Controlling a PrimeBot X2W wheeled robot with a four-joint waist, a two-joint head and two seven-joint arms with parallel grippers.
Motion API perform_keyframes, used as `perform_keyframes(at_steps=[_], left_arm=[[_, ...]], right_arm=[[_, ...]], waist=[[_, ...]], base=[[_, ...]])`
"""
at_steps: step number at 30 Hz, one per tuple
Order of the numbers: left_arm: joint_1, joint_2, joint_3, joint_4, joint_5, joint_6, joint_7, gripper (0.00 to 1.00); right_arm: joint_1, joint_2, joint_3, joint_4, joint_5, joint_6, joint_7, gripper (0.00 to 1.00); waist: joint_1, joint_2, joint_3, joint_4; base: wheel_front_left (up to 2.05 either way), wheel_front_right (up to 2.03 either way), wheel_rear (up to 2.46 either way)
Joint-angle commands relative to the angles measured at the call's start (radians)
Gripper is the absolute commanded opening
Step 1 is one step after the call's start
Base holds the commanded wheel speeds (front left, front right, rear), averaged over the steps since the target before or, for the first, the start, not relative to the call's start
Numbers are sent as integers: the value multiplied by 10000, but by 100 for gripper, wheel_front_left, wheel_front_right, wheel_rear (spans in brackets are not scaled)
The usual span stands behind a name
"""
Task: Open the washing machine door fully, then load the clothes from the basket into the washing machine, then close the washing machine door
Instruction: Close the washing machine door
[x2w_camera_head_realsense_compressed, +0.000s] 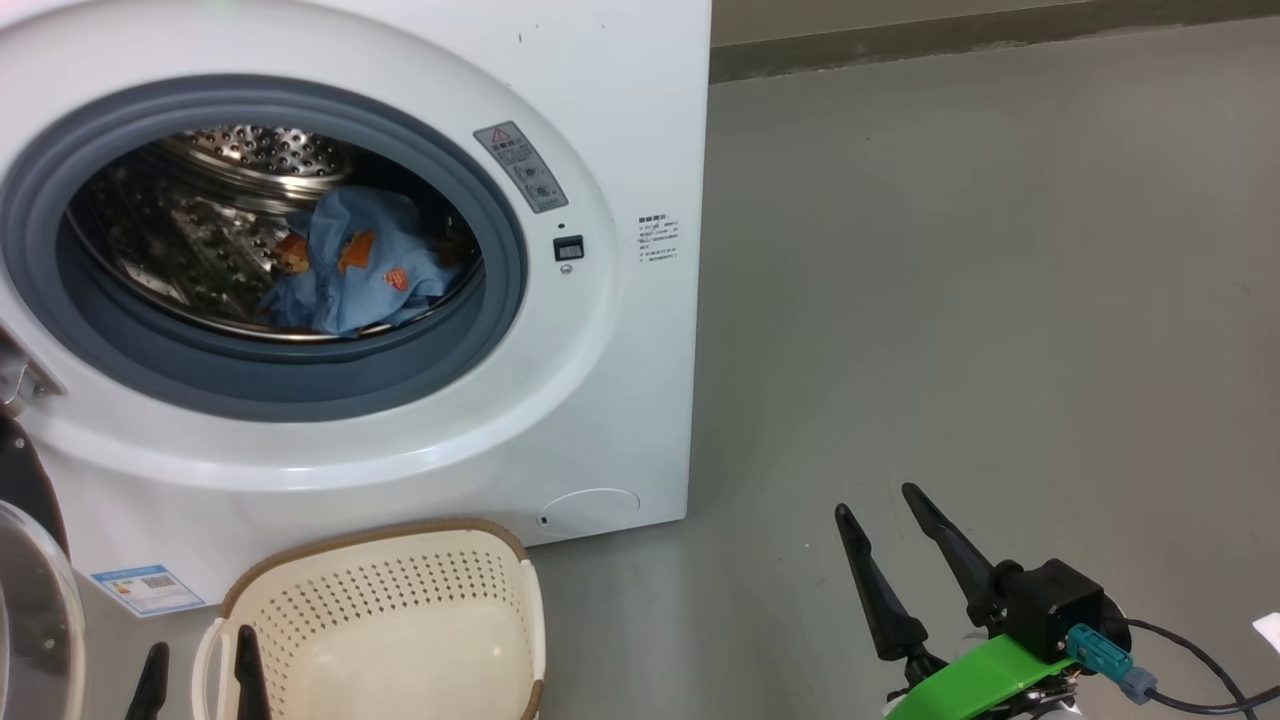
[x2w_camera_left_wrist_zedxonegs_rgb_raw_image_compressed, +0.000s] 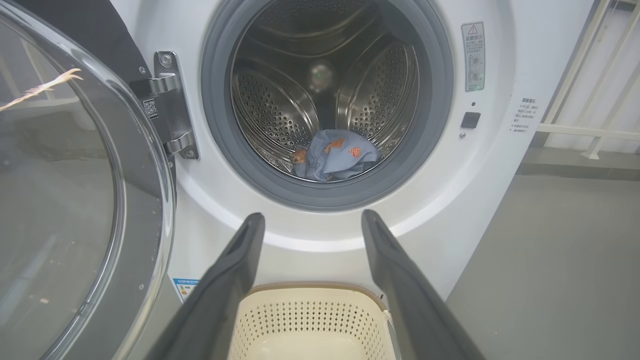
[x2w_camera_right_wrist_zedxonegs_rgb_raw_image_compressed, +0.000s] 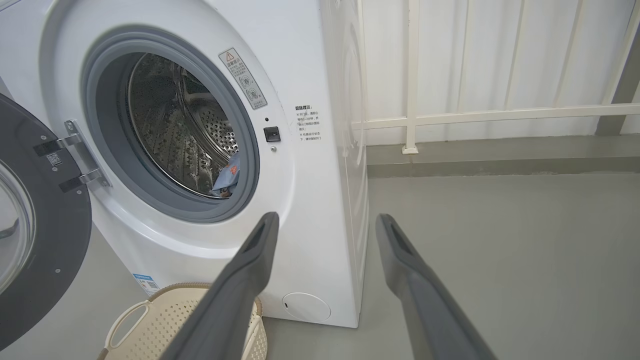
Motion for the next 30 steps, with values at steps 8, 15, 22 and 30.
perform_keyframes(at_steps=[8,15,22,30], left_arm=[[-277,30,456,-230,201,-53,-53,100],[-306,30,526,-222,238,32,-53,100],[-428,30,542,-284,339,61,-53,100],[-564,30,493,-321,189,-32,-53,100]], right_arm=[[-83,78,207,-208,-7,27,-49,100],[-91,96,210,-189,50,27,-49,100],[-101,110,180,-188,90,27,-49,100],[-122,118,1,-207,89,27,-49,100]], waist=[[0,-1,-20,4],[0,-1,17,20],[0,-1,96,27],[0,-1,148,70]], base=[[0,0,0],[-28,28,0],[-114,114,0],[-191,191,0]])
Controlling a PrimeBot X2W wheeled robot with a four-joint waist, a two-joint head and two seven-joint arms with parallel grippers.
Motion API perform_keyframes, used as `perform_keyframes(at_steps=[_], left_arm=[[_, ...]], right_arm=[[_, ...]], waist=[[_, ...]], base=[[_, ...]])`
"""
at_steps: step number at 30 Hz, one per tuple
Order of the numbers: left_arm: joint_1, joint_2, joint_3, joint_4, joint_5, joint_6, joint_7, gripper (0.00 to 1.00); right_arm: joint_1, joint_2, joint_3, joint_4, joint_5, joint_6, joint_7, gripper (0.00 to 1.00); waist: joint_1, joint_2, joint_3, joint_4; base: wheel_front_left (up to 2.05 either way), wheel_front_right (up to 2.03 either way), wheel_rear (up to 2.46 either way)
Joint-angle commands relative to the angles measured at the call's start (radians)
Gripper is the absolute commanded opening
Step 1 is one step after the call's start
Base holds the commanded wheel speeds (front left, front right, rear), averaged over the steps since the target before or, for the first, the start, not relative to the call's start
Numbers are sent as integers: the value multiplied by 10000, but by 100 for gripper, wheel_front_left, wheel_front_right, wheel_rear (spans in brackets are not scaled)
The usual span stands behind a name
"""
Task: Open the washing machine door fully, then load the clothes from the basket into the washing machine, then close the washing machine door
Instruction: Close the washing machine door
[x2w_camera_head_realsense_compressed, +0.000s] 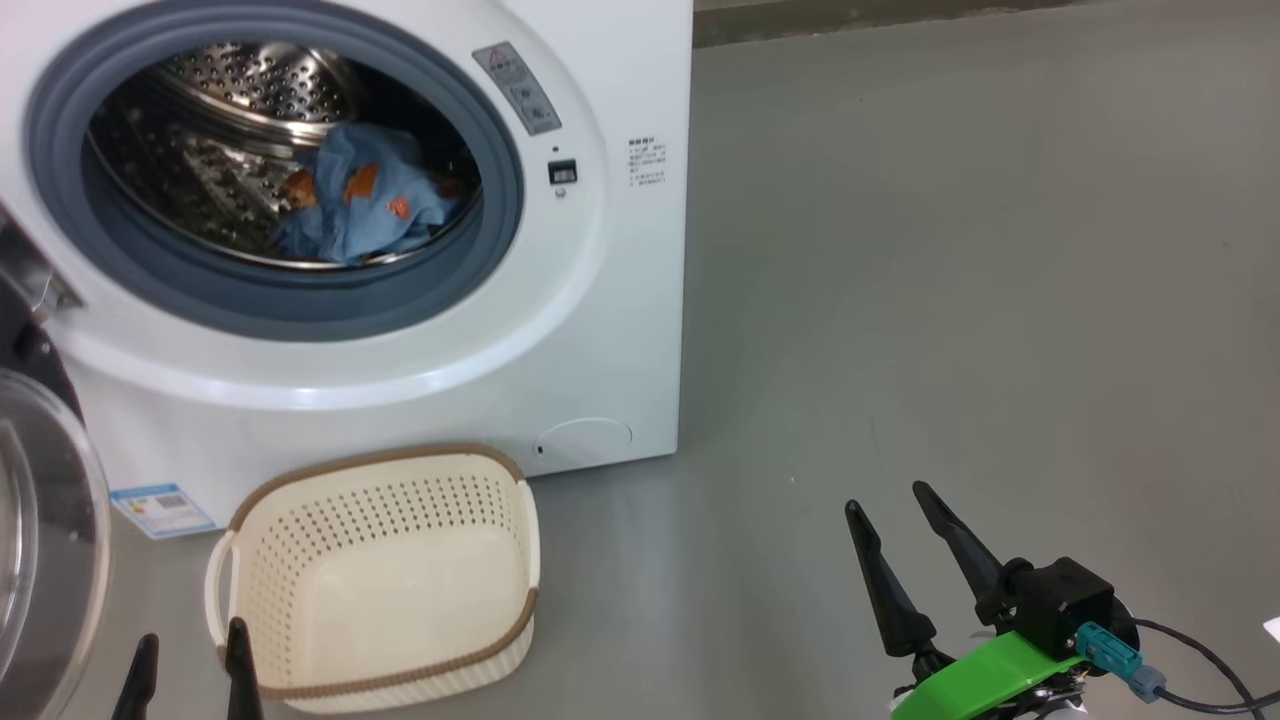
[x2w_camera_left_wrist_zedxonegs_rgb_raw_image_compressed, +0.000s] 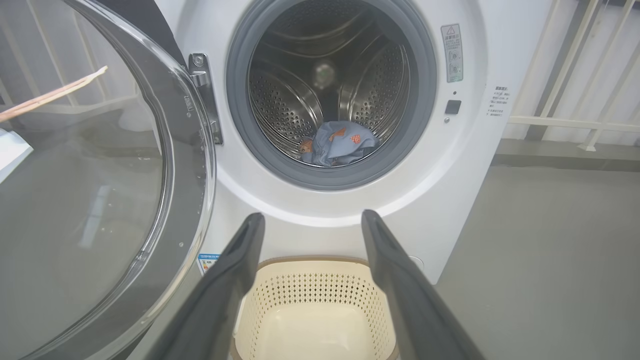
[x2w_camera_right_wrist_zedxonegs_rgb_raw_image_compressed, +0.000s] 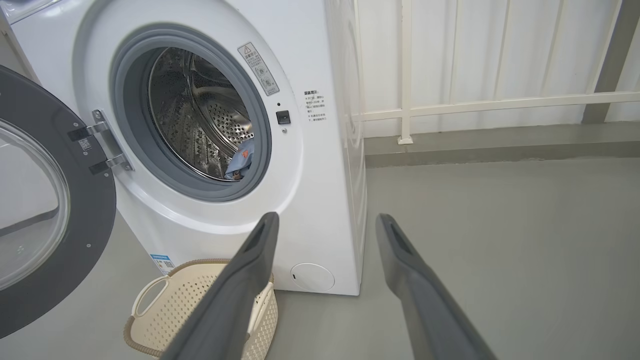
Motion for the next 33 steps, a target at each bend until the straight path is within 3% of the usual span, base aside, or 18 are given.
perform_keyframes(at_steps=[1,10,33], left_arm=[[-474,36,299,-288,-16,-30,-55,100],[-487,36,224,-208,-64,-4,-55,100],[-416,35,106,-308,-37,-23,-55,100]], right_arm=[[-116,59,203,-252,70,27,-49,100],[-110,63,154,-244,39,27,-49,100],[-141,66,225,-224,10,27,-49,100]], waist=[[0,-1,2,9],[0,-1,6,115],[0,-1,-37,240]], base=[[-160,160,0],[-91,91,0],[-1,1,0]])
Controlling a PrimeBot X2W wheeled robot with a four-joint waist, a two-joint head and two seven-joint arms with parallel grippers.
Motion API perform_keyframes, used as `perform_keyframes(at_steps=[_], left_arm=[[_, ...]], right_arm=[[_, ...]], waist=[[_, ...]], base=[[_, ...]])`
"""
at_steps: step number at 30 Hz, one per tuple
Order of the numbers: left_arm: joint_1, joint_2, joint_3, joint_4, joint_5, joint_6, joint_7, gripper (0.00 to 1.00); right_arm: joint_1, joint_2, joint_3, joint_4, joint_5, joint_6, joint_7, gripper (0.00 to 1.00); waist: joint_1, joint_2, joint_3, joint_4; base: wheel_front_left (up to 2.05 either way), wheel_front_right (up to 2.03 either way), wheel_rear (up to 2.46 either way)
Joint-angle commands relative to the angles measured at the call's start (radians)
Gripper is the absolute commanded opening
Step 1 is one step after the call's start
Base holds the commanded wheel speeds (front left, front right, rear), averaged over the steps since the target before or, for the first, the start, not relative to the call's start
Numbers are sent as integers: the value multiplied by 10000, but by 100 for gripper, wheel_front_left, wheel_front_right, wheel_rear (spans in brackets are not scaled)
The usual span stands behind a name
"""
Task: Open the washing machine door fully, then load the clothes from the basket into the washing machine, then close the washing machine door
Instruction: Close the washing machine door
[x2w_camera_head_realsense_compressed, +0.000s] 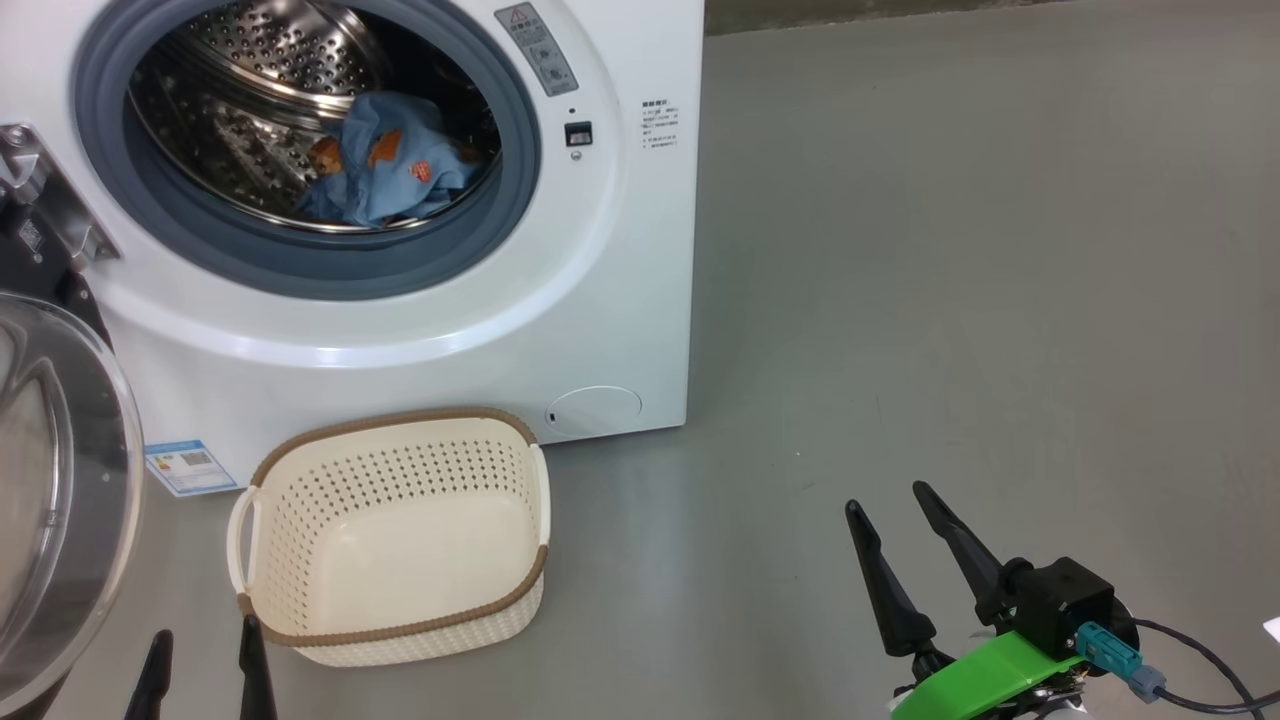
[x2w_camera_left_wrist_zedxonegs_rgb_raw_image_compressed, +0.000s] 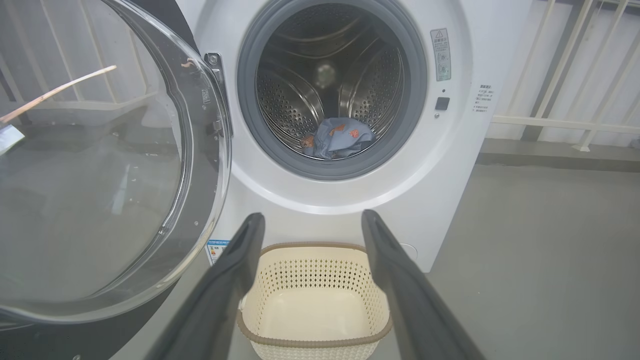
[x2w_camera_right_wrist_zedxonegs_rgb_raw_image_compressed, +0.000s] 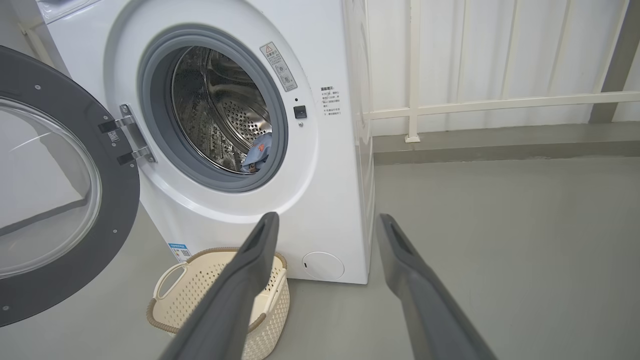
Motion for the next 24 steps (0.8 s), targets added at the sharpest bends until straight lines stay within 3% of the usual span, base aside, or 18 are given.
perform_keyframes(at_steps=[1,17,24], left_arm=[[-389,37,304,-283,-7,-22,-53,100],[-243,37,291,-227,-38,114,-53,100],[-169,37,278,-193,-201,438,-53,100]], right_arm=[[-140,53,248,-224,11,27,-49,100],[-44,54,207,-453,-89,27,-49,100],[-14,54,53,-672,-276,27,-49,100]], waist=[[0,0,-5,7],[0,0,-101,455],[0,0,-110,902]], base=[[0,0,0],[0,0,0],[0,0,0]])
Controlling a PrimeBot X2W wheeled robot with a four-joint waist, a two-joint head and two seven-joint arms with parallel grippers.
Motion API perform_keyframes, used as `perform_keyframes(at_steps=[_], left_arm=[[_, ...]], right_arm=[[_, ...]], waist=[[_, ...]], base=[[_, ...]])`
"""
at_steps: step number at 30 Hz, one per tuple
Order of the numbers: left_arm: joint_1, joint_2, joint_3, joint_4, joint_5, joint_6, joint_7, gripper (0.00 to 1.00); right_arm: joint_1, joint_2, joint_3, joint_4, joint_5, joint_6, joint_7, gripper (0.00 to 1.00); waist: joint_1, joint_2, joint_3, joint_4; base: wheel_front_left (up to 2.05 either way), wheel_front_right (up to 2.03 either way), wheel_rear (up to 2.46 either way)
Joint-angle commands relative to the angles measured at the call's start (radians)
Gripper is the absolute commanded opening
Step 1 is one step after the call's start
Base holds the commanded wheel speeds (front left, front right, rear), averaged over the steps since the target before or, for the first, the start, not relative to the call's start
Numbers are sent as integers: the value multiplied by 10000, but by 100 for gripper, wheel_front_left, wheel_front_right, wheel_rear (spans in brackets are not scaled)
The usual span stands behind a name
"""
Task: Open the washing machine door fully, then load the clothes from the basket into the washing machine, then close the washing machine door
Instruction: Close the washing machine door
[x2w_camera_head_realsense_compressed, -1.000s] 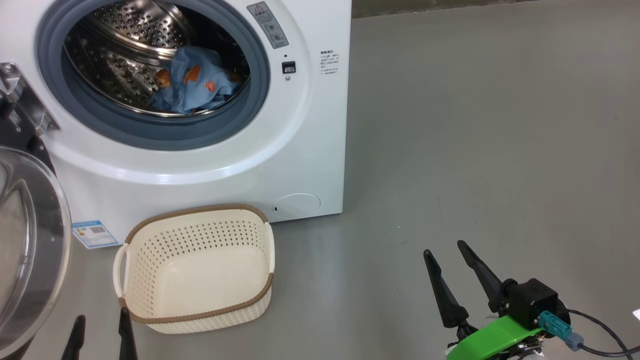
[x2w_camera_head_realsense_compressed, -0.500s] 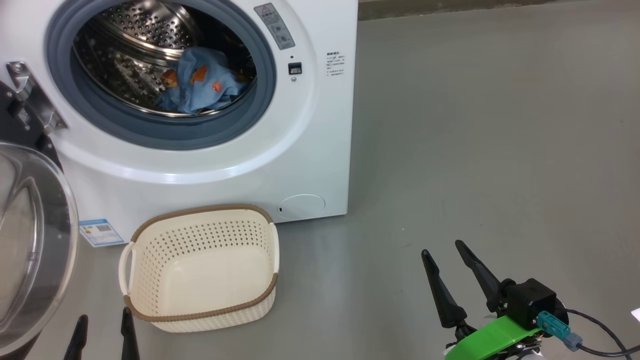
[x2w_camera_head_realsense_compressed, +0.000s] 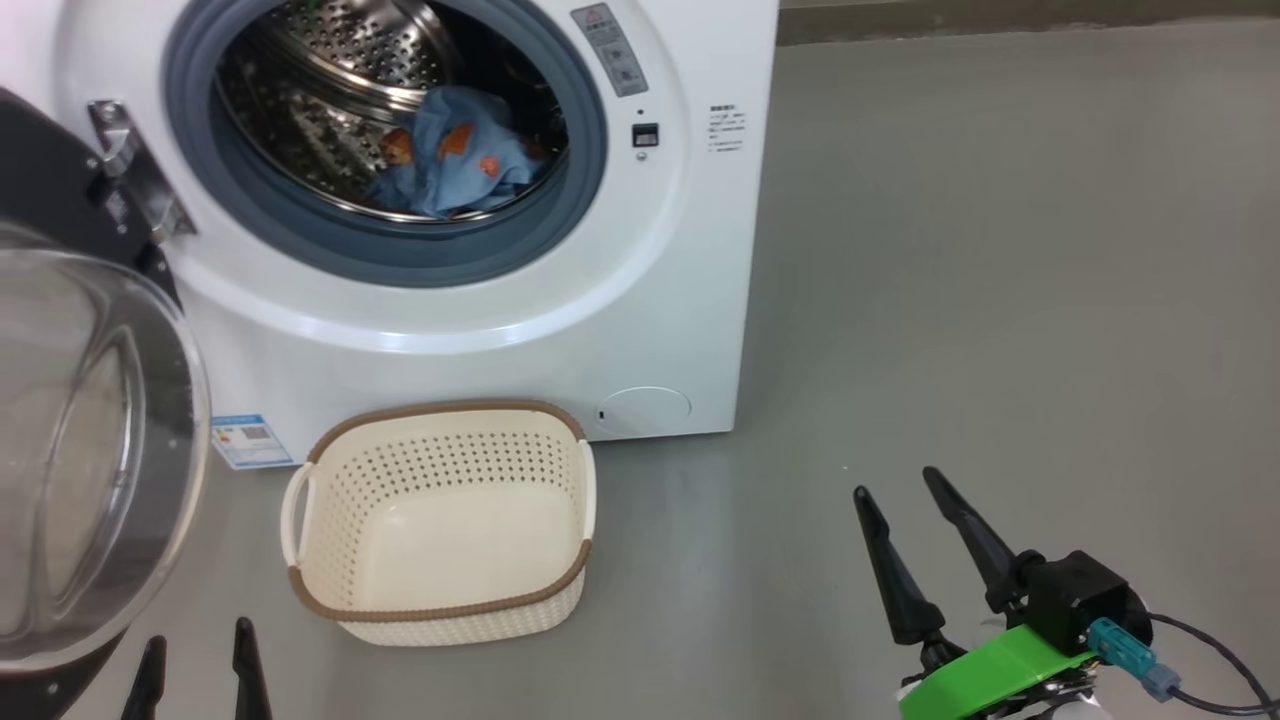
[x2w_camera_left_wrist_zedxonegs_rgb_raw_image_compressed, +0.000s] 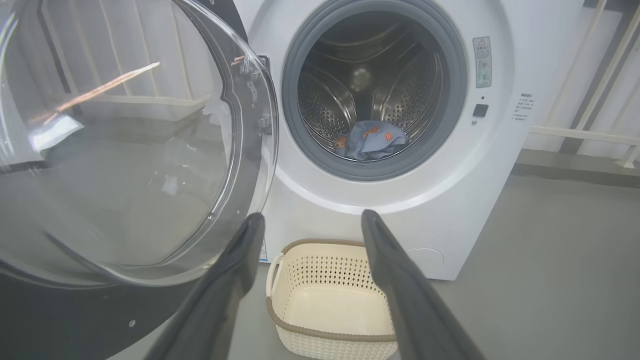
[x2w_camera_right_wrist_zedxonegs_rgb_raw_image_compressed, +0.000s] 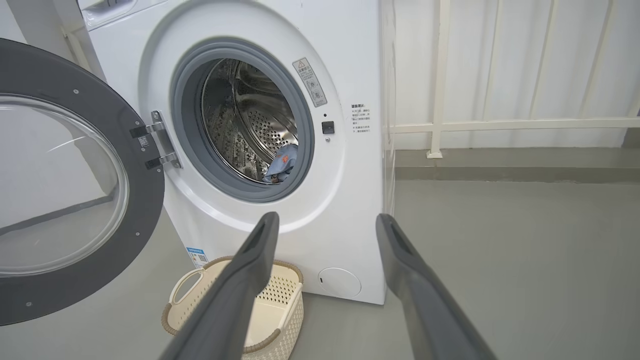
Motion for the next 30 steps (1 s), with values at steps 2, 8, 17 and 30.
perform_keyframes(at_steps=[2,8,17,30], left_arm=[[-174,39,300,-227,-34,160,-53,100],[-99,39,296,-309,-97,421,-53,100],[-51,39,188,-317,-146,642,-53,100],[-109,39,158,-263,-342,796,-53,100]], right_arm=[[-28,50,118,-379,-118,27,-49,100],[19,50,109,-459,-194,27,-49,100],[-18,51,140,-448,-260,27,-49,100],[-119,51,138,-427,-418,27,-49,100]], waist=[[0,0,7,321],[0,0,28,917],[0,0,124,1831],[0,0,282,3200]], base=[[0,0,0],[0,0,0],[0,0,0],[0,0,0]])
